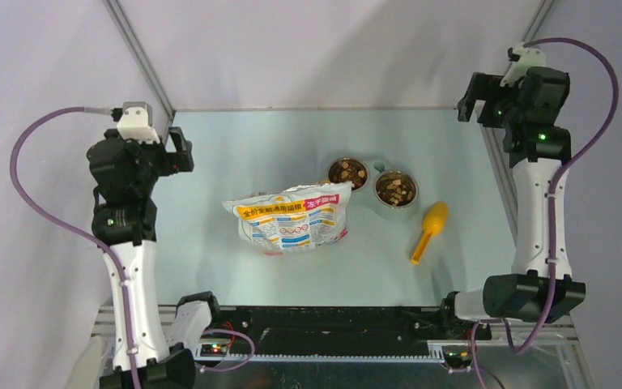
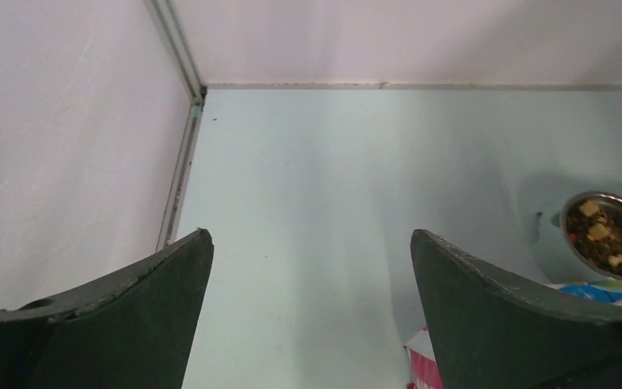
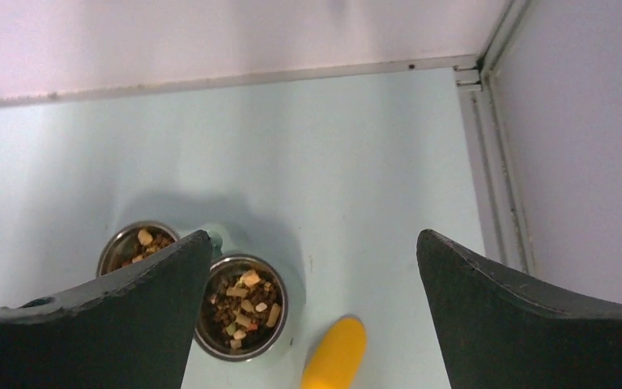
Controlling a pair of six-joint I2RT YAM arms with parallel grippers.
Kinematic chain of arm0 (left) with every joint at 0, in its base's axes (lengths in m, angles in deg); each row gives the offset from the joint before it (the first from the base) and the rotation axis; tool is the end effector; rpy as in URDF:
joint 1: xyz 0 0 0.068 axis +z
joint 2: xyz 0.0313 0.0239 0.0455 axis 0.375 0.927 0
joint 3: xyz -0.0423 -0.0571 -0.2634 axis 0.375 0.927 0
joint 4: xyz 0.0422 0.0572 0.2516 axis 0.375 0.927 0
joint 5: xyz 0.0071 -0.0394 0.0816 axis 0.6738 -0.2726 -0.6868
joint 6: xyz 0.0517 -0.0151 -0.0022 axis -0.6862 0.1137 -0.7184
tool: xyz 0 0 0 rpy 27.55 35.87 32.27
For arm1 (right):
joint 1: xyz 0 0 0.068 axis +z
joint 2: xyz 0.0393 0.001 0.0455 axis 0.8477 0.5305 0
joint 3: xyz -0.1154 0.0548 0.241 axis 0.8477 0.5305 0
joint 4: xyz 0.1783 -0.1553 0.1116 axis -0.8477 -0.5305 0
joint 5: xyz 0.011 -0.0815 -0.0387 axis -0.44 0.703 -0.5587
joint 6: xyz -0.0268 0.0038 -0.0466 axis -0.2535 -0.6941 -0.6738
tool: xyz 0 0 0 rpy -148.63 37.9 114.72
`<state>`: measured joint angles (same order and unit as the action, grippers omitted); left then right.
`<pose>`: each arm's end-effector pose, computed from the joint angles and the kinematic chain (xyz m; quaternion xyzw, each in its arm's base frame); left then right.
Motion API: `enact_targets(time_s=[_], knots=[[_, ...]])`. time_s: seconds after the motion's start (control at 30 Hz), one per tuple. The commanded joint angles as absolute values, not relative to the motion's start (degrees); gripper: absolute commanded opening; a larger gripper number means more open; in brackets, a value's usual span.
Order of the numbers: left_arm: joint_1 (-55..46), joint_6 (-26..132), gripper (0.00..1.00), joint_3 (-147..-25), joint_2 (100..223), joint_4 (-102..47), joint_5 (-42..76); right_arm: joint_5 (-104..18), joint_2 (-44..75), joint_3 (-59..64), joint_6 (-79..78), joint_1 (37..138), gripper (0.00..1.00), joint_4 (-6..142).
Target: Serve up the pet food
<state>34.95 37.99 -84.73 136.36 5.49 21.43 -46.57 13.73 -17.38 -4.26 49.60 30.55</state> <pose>0.1638 0.0296 0.4390 0.0093 0.7673 0.0081 0.6412 0.2902 -0.0359 0.4585 0.0276 0.8257 0.0517 0.5610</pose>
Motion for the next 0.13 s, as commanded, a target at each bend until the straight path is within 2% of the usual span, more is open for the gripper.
enact_targets(time_s=[0.0, 0.1], knots=[[35.46, 39.16, 1.00, -88.24, 137.86, 3.99, 15.34, -41.61, 9.91, -17.70, -0.62, 49.38, 1.00, 35.30], [35.47, 38.18, 1.00, -87.82, 138.01, 7.25, 15.21, -41.91, 9.12, -17.40, -1.26, 49.35, 1.00, 35.39]])
